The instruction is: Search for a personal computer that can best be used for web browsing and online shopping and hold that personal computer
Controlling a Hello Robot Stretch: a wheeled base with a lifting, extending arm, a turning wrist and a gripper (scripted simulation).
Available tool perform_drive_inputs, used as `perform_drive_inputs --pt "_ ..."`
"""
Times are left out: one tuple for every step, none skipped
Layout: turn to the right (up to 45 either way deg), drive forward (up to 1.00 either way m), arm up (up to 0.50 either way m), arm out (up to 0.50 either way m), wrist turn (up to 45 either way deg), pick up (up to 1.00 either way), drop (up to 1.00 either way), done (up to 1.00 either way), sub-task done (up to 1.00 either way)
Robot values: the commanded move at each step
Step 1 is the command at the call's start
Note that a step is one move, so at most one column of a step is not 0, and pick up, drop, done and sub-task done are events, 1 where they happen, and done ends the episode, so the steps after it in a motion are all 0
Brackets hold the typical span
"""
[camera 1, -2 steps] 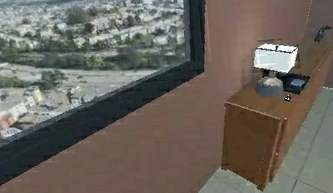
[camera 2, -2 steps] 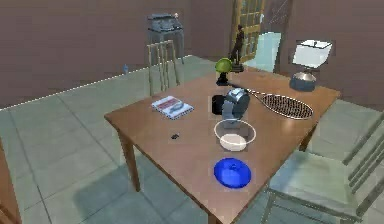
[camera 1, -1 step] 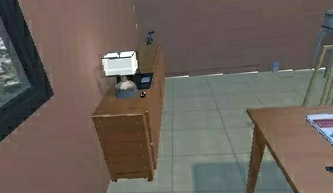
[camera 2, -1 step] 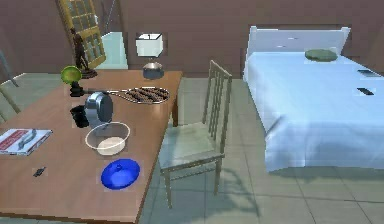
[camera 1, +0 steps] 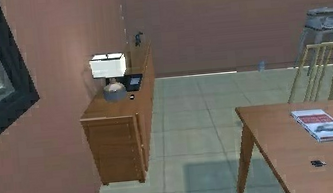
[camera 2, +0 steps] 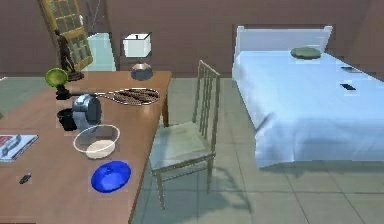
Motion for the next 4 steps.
perform_drive_inputs --pt "0.0 0.90 0.00 0.00 0.0 0.00 0.00 0.00 0.00" --pt "-45.0 0.00 0.00 0.00 0.0 0.00 0.00 0.00 0.00" --pt "-45.0 0.00 0.00 0.00 0.0 0.00 0.00 0.00 0.00" --pt "-18.0 0.00 0.00 0.00 0.0 0.00 0.00 0.00 0.00"
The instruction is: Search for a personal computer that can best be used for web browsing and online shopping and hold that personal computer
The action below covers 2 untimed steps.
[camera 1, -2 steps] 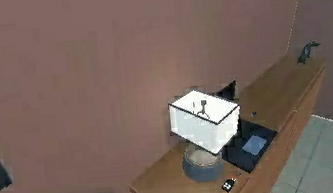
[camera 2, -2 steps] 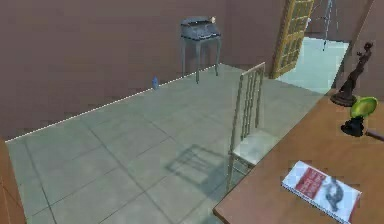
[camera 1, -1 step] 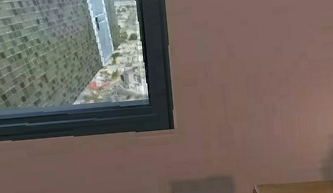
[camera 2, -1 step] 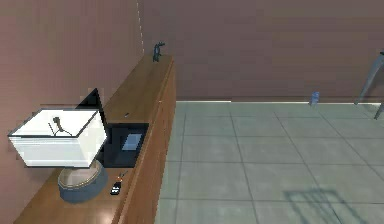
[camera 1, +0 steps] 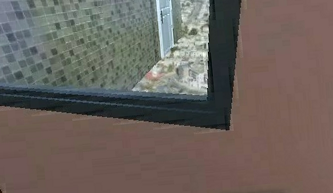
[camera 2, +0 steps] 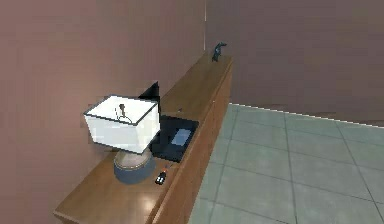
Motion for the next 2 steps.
perform_drive_inputs --pt "0.0 0.00 0.50 0.00 0.0 0.00 0.00 0.00 0.00" --pt "0.0 0.00 0.28 0.00 0.0 0.00 0.00 0.00 0.00"
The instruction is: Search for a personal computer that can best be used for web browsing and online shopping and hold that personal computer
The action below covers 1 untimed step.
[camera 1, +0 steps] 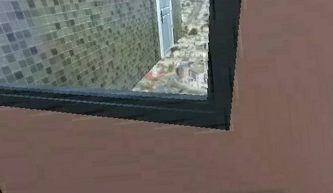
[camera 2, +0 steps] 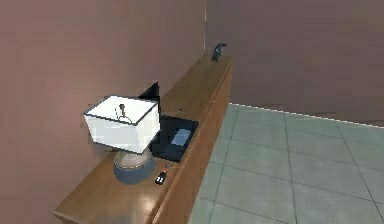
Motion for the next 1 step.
perform_drive_inputs --pt "0.0 0.00 0.00 0.42 0.0 0.00 0.00 0.00 0.00"
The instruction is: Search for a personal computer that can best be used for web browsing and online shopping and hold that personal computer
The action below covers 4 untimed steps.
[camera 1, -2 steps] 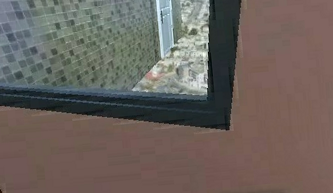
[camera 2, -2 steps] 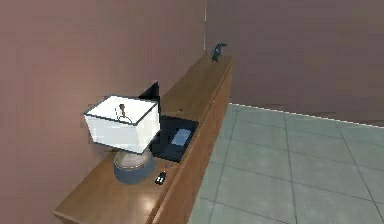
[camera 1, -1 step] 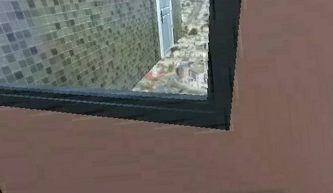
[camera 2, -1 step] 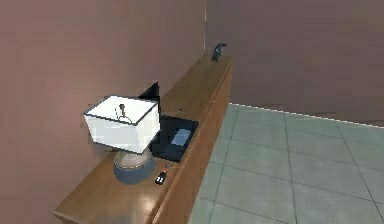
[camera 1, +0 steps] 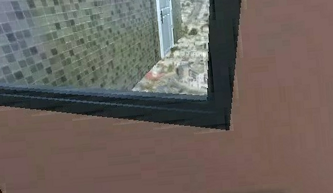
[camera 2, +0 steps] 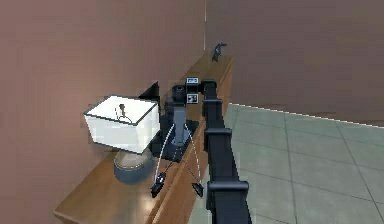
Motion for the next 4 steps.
perform_drive_inputs --pt "0.0 0.00 0.00 0.00 45.0 0.00 0.00 0.00 0.00" --pt "0.0 0.00 0.00 0.00 45.0 0.00 0.00 0.00 0.00" --pt "0.0 0.00 0.00 0.00 45.0 0.00 0.00 0.00 0.00" --pt "0.0 0.00 0.00 0.00 36.0 0.00 0.00 0.00 0.00"
